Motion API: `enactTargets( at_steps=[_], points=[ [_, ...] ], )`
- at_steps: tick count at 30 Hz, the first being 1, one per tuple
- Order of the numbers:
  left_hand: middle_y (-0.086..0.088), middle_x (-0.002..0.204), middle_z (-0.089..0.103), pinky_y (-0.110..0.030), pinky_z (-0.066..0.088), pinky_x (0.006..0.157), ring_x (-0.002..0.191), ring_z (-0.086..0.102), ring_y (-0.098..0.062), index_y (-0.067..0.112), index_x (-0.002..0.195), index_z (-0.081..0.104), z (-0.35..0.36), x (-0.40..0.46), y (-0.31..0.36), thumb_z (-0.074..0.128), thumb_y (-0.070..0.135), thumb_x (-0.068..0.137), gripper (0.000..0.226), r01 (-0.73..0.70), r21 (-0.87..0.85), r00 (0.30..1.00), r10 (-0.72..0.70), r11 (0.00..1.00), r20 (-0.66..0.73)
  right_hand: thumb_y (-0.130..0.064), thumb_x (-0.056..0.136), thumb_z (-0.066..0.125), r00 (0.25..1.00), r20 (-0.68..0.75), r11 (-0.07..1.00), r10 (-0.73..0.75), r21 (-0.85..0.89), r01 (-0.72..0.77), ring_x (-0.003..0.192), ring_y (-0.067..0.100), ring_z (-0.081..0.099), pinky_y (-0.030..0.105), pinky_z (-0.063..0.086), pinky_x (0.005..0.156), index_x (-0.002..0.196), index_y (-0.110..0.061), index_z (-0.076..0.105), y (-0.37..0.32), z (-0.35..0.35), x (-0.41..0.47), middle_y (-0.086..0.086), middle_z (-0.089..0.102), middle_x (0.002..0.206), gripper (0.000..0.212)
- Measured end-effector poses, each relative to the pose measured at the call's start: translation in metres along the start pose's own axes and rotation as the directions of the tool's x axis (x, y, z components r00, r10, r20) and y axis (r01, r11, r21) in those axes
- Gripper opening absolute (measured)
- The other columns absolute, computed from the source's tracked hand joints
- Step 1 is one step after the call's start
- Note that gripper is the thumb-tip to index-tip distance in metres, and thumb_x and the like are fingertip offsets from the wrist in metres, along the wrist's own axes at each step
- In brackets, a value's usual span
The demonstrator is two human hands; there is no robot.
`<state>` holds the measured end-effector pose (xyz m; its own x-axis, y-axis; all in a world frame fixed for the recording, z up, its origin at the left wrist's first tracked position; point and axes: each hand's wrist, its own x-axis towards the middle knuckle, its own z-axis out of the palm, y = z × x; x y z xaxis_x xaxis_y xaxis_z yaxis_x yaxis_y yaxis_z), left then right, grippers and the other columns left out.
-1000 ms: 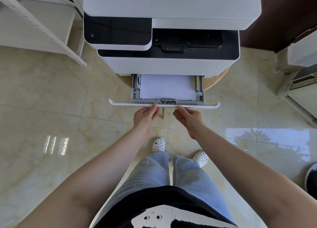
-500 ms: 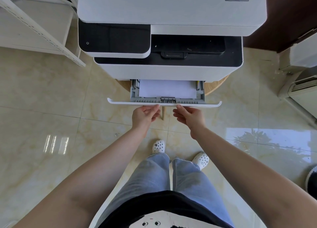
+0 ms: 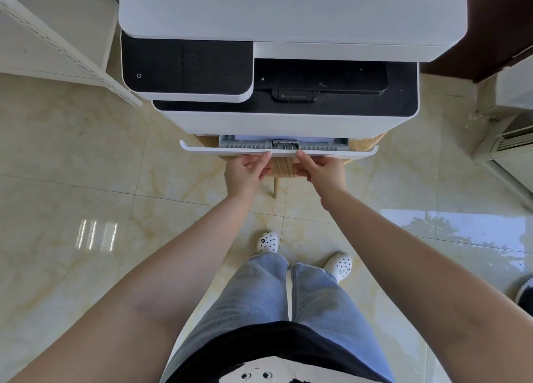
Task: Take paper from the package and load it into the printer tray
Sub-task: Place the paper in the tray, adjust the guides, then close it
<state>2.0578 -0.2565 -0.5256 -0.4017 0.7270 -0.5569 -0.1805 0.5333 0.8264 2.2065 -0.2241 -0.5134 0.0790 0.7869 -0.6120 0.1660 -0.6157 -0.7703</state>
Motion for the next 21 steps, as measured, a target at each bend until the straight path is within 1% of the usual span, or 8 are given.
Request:
enactTargets(
  at_steps=[2,5,7,9,13,15,17,21],
  points=[
    [-0.011,0.086,0.074,-0.019,0.056,0.064,0.073,0.073,-0.015,0.003,0.09,0.069,0.001,0.001,-0.001,0.072,0.034,0.08,0.033,0.032,-0.026,0.999,-0.031,0.999,0.011,-0.041,0.077,0.074,1.0,0.001,1.0,-0.011,0.003,0.011,0.078,0.016,0.074,0.022,0.049,0.063,0.074,-0.024,0.068,0.001,0.001,-0.001,0.003,0.076,0.083,0.018],
    [-0.012,0.085,0.075,-0.028,0.06,0.072,0.078,0.074,-0.02,0.003,0.088,0.071,0.006,0.004,0.001,0.072,0.043,0.076,0.041,0.093,-0.06,0.995,-0.095,0.994,-0.02,-0.042,0.076,0.075,1.0,0.005,0.999,-0.006,0.035,0.005,0.08,0.016,0.074,0.021,0.05,0.065,0.074,-0.024,0.068,-0.001,0.003,0.0,0.0,0.075,0.081,0.019],
    [-0.012,0.085,0.075,-0.028,0.06,0.07,0.077,0.074,-0.021,0.005,0.088,0.071,0.008,0.004,0.002,0.073,0.04,0.077,0.037,0.099,-0.091,0.994,-0.102,0.991,-0.034,-0.042,0.076,0.075,1.0,-0.001,0.999,0.011,0.047,-0.011,0.081,0.015,0.074,0.021,0.05,0.065,0.075,-0.023,0.068,-0.001,0.004,0.001,0.001,0.075,0.082,0.02],
    [-0.011,0.085,0.075,-0.026,0.059,0.069,0.076,0.074,-0.021,0.008,0.087,0.071,0.006,0.005,0.0,0.072,0.035,0.079,0.029,0.079,-0.09,0.997,-0.08,0.993,-0.008,-0.042,0.076,0.075,1.0,0.0,0.999,0.018,0.04,-0.018,0.082,0.017,0.074,0.025,0.052,0.068,0.077,-0.022,0.069,0.003,0.004,0.004,0.003,0.076,0.084,0.021],
    [-0.01,0.087,0.075,-0.024,0.058,0.069,0.077,0.074,-0.02,0.008,0.092,0.07,-0.001,0.005,-0.001,0.07,0.028,0.082,0.022,0.056,-0.075,0.997,-0.051,0.996,0.06,-0.037,0.076,0.076,1.0,-0.004,0.999,0.03,0.036,-0.029,0.089,0.023,0.073,0.029,0.056,0.078,0.092,-0.013,0.073,0.009,0.002,0.008,0.006,0.077,0.09,0.029],
    [-0.01,0.086,0.075,-0.024,0.058,0.068,0.075,0.074,-0.018,0.009,0.092,0.069,0.0,0.006,0.0,0.07,0.028,0.082,0.022,0.058,-0.073,0.997,-0.055,0.996,0.053,-0.033,0.077,0.076,0.999,-0.019,0.997,0.041,0.066,-0.04,0.088,0.022,0.073,0.033,0.058,0.083,0.088,-0.014,0.072,0.008,0.004,0.009,0.007,0.076,0.09,0.022],
    [-0.009,0.085,0.074,-0.023,0.057,0.066,0.074,0.074,-0.017,0.009,0.092,0.069,0.003,0.009,0.003,0.069,0.028,0.083,0.021,0.057,-0.074,0.998,-0.054,0.996,0.042,-0.028,0.079,0.076,0.999,-0.029,0.995,0.036,0.097,-0.033,0.085,0.021,0.074,0.035,0.059,0.084,0.083,-0.017,0.071,0.005,0.007,0.01,0.007,0.076,0.087,0.012],
    [-0.011,0.088,0.075,-0.027,0.058,0.072,0.08,0.074,-0.021,0.012,0.09,0.069,0.008,0.019,0.014,0.071,0.029,0.081,0.019,0.045,-0.087,0.997,-0.04,0.995,0.059,-0.034,0.077,0.076,0.999,-0.035,0.999,0.005,0.051,-0.003,0.082,0.019,0.074,0.031,0.057,0.079,0.082,-0.018,0.072,-0.008,0.009,0.016,0.003,0.076,0.083,0.017]
  ],
)
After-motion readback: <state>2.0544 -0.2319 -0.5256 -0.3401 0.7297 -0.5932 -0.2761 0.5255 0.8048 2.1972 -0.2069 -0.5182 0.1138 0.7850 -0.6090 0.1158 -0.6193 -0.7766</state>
